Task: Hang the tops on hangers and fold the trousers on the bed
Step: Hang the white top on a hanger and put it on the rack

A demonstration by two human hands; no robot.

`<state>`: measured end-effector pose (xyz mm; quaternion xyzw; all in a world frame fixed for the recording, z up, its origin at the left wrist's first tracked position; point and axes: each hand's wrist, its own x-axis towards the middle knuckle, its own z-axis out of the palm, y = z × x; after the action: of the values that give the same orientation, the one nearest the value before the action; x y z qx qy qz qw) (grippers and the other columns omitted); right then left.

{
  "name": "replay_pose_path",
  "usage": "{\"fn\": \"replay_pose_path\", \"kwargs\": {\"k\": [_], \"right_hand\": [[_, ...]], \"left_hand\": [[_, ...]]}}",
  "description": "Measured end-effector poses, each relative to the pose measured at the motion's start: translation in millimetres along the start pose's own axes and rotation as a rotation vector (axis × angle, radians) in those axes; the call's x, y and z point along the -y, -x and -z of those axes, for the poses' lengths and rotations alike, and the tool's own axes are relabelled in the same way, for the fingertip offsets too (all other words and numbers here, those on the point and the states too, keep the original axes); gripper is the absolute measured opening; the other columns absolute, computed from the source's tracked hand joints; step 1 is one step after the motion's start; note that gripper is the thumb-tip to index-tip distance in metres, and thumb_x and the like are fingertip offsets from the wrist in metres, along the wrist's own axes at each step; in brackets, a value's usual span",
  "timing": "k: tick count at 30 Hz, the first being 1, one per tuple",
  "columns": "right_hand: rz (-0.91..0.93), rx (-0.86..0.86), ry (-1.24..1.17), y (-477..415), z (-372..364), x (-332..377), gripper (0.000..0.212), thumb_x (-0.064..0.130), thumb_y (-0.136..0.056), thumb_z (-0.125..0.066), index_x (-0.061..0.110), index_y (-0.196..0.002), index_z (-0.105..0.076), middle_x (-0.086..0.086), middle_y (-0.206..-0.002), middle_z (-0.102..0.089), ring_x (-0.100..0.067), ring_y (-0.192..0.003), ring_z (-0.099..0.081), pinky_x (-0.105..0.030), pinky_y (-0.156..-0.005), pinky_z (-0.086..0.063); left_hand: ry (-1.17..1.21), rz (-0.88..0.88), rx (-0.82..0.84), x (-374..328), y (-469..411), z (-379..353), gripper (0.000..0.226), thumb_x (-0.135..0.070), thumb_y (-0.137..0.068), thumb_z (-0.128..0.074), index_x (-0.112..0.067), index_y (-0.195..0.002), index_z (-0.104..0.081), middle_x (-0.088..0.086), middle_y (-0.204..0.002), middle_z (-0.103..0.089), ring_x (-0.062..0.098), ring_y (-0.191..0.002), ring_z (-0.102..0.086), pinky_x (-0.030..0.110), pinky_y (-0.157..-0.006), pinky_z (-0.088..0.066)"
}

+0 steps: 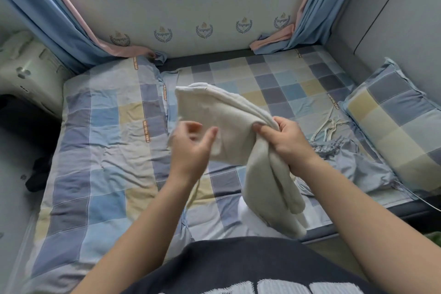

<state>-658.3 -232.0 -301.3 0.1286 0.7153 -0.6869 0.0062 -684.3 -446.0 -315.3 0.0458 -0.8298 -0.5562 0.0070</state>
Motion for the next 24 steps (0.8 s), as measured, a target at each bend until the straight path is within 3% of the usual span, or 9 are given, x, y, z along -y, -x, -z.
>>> {"fn": "replay_pose_path", "kwargs": {"k": [3, 5, 8, 10, 13, 16, 19, 22, 24], "right_hand": [[-0.005, -0.051, -0.141, -1, -6, 21, 0.034, 0.027, -0.088, -0.075, -0.003, -0.1, -0.066, -0.011, -0.083, -0.068, -0.021, -0.076, -0.065, -0.034, -0.069, -0.054], [-0.004, -0.051, -0.187, -1, -11, 32, 0.026, 0.027, -0.089, -0.074, 0.004, -0.098, -0.067, -0.006, -0.08, -0.071, -0.018, -0.074, -0.069, -0.031, -0.065, -0.056], [0.006, -0.07, -0.194, -3, -13, 42, 0.025, 0.029, -0.085, -0.077, 0.007, -0.093, -0.066, -0.003, -0.078, -0.072, -0.015, -0.071, -0.069, -0.028, -0.063, -0.056], [-0.004, -0.091, -0.206, -6, -6, 45, 0.034, 0.034, -0.076, -0.08, 0.007, -0.091, -0.065, -0.008, -0.083, -0.071, -0.018, -0.074, -0.068, -0.033, -0.068, -0.057], [-0.033, -0.124, -0.205, -10, 16, 44, 0.03, 0.033, -0.078, -0.079, 0.009, -0.09, -0.066, -0.007, -0.082, -0.069, -0.018, -0.071, -0.065, -0.034, -0.067, -0.054], [-0.053, -0.26, -0.125, -18, 45, 31, 0.012, 0.021, -0.092, -0.071, 0.014, -0.084, -0.066, -0.001, -0.074, -0.064, -0.014, -0.063, -0.06, -0.027, -0.057, -0.05], [-0.131, -0.377, 0.071, -26, 67, 11, 0.01, 0.022, -0.093, -0.07, 0.013, -0.095, -0.066, -0.006, -0.091, -0.066, -0.023, -0.084, -0.062, -0.038, -0.071, -0.055], [-0.197, -0.231, 0.37, -19, 54, 2, 0.044, 0.024, -0.092, -0.071, 0.016, -0.131, -0.052, -0.007, -0.125, -0.055, -0.024, -0.11, -0.059, -0.046, -0.096, -0.054], [-0.118, -0.057, 0.439, -3, 26, 6, 0.053, 0.033, -0.088, -0.074, 0.02, -0.133, -0.05, -0.003, -0.131, -0.052, -0.022, -0.115, -0.056, -0.043, -0.098, -0.052]], "left_hand": [[0.075, 0.129, 0.532, -12, 23, -19, 0.066, -0.07, -0.069, -0.075, -0.02, -0.11, -0.062, 0.001, -0.108, -0.069, 0.014, -0.099, -0.068, 0.029, -0.078, -0.052], [0.066, 0.111, 0.648, -11, 34, -34, 0.066, -0.062, -0.067, -0.08, -0.026, -0.118, -0.059, -0.008, -0.112, -0.069, 0.005, -0.103, -0.066, 0.03, -0.086, -0.056], [0.084, -0.042, 0.491, -6, 29, -47, 0.03, -0.03, -0.081, -0.079, -0.019, -0.105, -0.067, -0.009, -0.098, -0.072, 0.005, -0.089, -0.066, 0.035, -0.082, -0.056], [0.082, -0.099, 0.459, -2, 19, -42, 0.007, -0.026, -0.087, -0.074, -0.023, -0.091, -0.07, -0.014, -0.085, -0.071, 0.004, -0.079, -0.063, 0.035, -0.077, -0.052], [0.082, -0.067, 0.396, 4, 7, -24, 0.015, -0.018, -0.095, -0.069, -0.025, -0.081, -0.067, -0.019, -0.072, -0.067, 0.001, -0.07, -0.059, 0.028, -0.068, -0.049], [0.186, 0.076, 0.163, 14, -4, -4, 0.012, -0.017, -0.099, -0.062, -0.023, -0.093, -0.07, -0.009, -0.087, -0.072, 0.012, -0.083, -0.065, 0.03, -0.074, -0.053], [0.318, 0.212, 0.024, 14, -12, 12, 0.008, -0.021, -0.1, -0.062, -0.026, -0.099, -0.069, 0.001, -0.099, -0.073, 0.019, -0.094, -0.068, 0.037, -0.083, -0.056], [0.387, 0.273, 0.049, 1, -12, 15, 0.007, -0.018, -0.098, -0.064, -0.024, -0.101, -0.065, 0.004, -0.1, -0.072, 0.02, -0.094, -0.068, 0.039, -0.083, -0.056], [0.411, 0.313, 0.06, -9, -11, 11, 0.008, -0.013, -0.096, -0.063, -0.02, -0.1, -0.065, 0.007, -0.099, -0.071, 0.021, -0.094, -0.068, 0.038, -0.085, -0.055]]}}
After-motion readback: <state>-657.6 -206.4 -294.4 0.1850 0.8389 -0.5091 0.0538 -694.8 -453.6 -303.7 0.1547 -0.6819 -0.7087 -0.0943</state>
